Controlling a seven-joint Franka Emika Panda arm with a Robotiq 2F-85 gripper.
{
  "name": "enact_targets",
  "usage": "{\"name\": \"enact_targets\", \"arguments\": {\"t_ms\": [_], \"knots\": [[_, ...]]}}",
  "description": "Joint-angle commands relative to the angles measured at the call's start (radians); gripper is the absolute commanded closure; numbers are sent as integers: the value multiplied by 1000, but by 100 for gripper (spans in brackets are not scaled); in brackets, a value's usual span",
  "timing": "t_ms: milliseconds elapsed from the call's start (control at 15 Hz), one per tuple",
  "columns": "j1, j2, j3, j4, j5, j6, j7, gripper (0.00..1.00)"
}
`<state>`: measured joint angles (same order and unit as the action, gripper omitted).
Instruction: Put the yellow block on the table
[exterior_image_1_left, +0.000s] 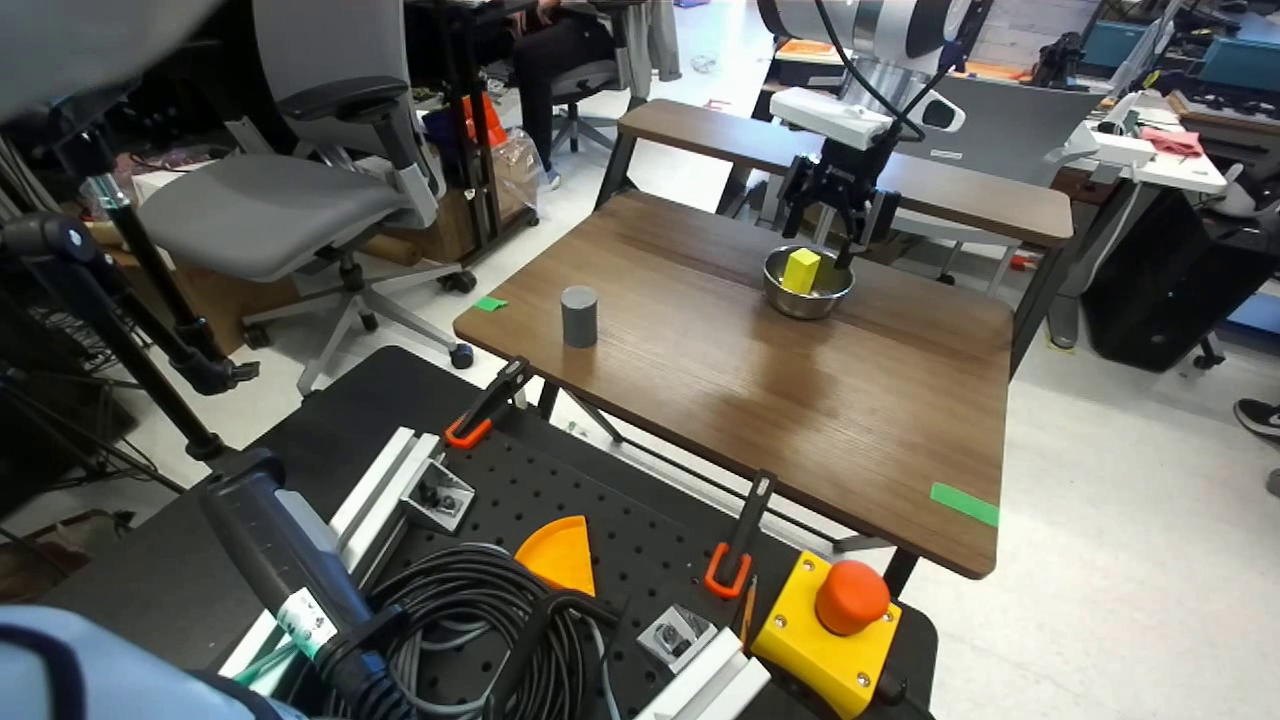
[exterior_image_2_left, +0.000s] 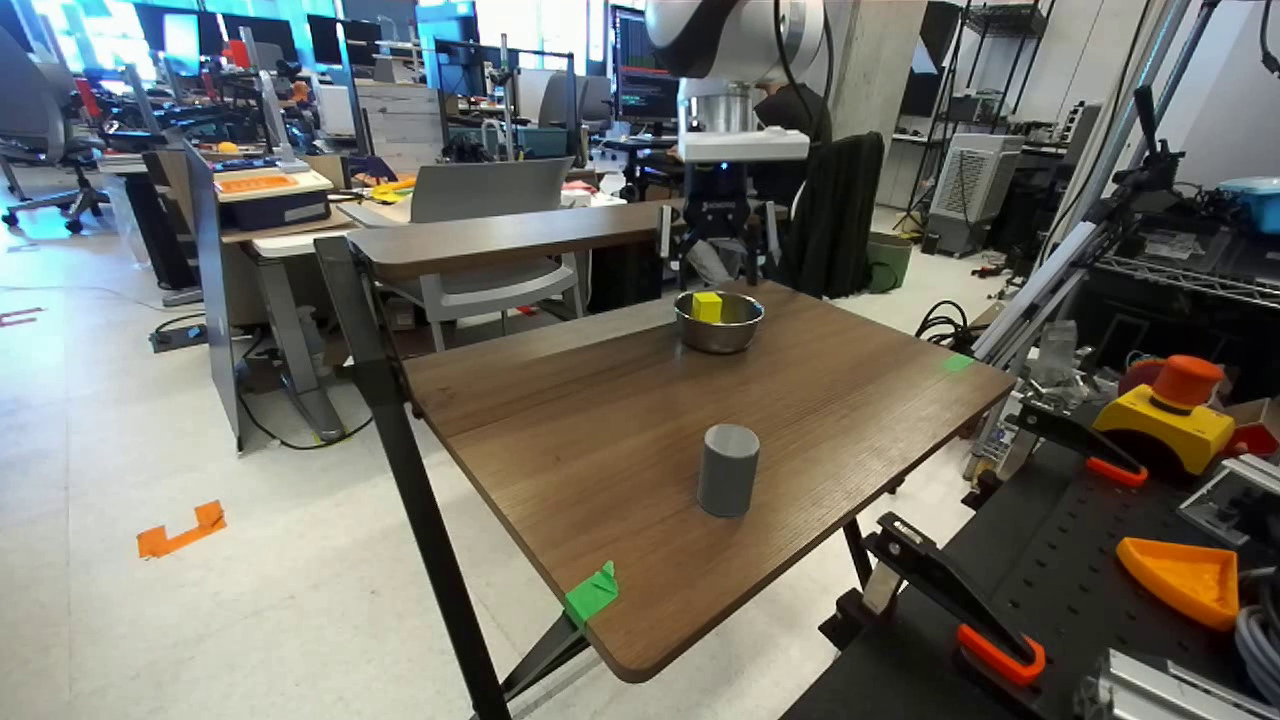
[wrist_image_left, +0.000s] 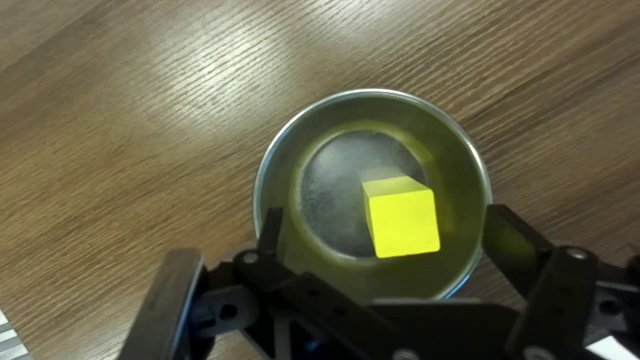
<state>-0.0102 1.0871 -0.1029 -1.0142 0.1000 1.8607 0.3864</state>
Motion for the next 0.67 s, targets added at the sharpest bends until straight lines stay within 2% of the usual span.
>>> {"name": "enact_targets", "arguments": {"t_ms": [0, 67, 200, 600], "knots": [[-4, 60, 0, 107, -16, -66, 23, 1], [-5, 69, 1, 121, -17, -78, 24, 22], [-6, 84, 1, 145, -17, -94, 28, 26], [-14, 128, -1, 208, -21, -135, 36, 73]]}}
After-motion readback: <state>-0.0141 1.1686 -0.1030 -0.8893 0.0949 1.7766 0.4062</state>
